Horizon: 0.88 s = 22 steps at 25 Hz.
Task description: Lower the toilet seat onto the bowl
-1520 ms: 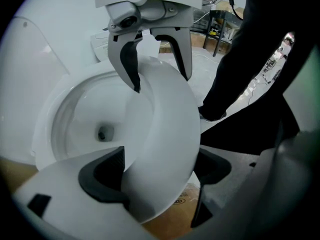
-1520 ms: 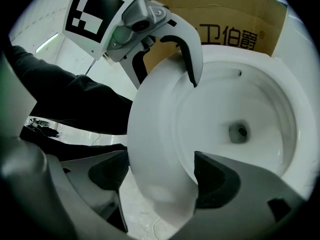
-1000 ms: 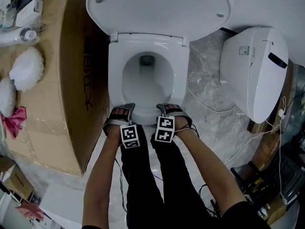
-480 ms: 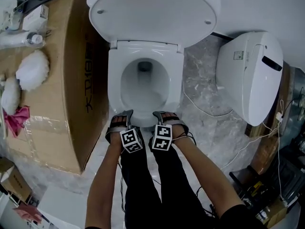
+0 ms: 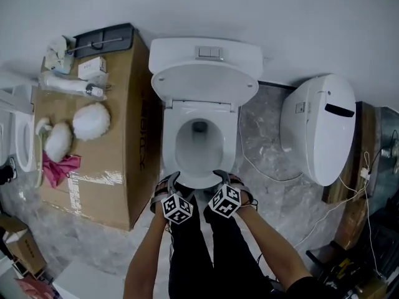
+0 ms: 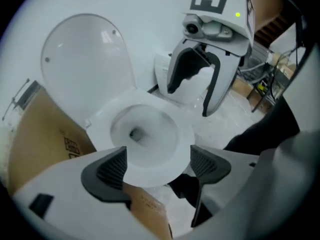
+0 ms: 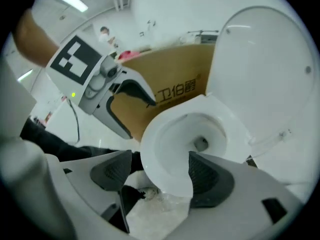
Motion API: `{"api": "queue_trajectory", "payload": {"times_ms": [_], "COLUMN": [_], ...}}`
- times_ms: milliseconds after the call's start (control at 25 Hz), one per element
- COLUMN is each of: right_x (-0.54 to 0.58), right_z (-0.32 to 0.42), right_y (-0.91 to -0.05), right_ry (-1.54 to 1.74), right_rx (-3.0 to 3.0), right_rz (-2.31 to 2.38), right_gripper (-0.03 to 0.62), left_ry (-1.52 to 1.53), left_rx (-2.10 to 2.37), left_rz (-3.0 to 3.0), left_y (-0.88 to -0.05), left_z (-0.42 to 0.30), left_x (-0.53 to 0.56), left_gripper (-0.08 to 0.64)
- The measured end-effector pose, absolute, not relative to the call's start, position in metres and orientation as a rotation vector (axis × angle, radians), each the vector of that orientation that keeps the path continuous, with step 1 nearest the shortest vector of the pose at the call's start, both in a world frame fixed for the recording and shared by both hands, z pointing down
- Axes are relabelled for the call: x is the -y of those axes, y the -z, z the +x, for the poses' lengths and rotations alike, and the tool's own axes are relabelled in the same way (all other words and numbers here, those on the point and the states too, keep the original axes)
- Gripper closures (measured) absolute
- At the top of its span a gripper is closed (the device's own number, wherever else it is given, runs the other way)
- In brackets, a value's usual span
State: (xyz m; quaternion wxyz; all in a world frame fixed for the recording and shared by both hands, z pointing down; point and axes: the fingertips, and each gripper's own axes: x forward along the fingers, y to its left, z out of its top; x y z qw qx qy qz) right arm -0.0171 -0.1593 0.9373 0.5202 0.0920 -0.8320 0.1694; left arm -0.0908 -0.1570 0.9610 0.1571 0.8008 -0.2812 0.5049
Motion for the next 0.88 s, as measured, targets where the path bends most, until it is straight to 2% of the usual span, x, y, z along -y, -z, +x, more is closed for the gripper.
{"api": "queue_trajectory", "payload": {"times_ms": [80, 120, 200, 280, 320, 440, 680, 880], "right_x": [0.181, 0.193, 0.218, 0.244, 0.255, 0.281, 0.297, 0.295], "right_z": [-0.018, -0.018, -0.019, -0.019, -0.019, -0.012, 0.003, 0.011], "right_y": [-0.882, -0.852, -0.789, -0.724, -0.693, -0.61, -0.496, -0.437], "right_ry": [-0.48, -0.505, -0.52, -0.489, -0.467, -0.428, -0.487, -0.511], "right_rx": [2.047, 2.079, 2.159, 2.248, 2.291, 2.394, 2.532, 2.605], "right_rz": [0.342, 0.403, 0.537, 0.681, 0.747, 0.921, 1.137, 1.213], "right_gripper": [0.216, 0.218, 0.247, 0.361, 0.389, 0.455, 0.527, 0.541], "left_ry": [-1.292, -1.214, -1.052, -0.875, -0.794, -0.626, -0.408, -0.204], "left_rx": [0.942, 1.03, 1.211, 1.358, 1.424, 1.575, 1.712, 1.808], "left_rz": [2.282, 2.277, 2.264, 2.258, 2.262, 2.293, 2.34, 2.341], "left_y": [-0.906, -0.876, -0.813, -0.749, -0.716, -0.626, -0.494, -0.414], "left_z": [-0.091, -0.093, -0.1, -0.106, -0.109, -0.11, -0.109, -0.114], "left_x": [0.177, 0.189, 0.215, 0.239, 0.25, 0.278, 0.295, 0.287], "left_gripper": [0.162, 0.192, 0.363, 0.419, 0.464, 0.534, 0.551, 0.551]}}
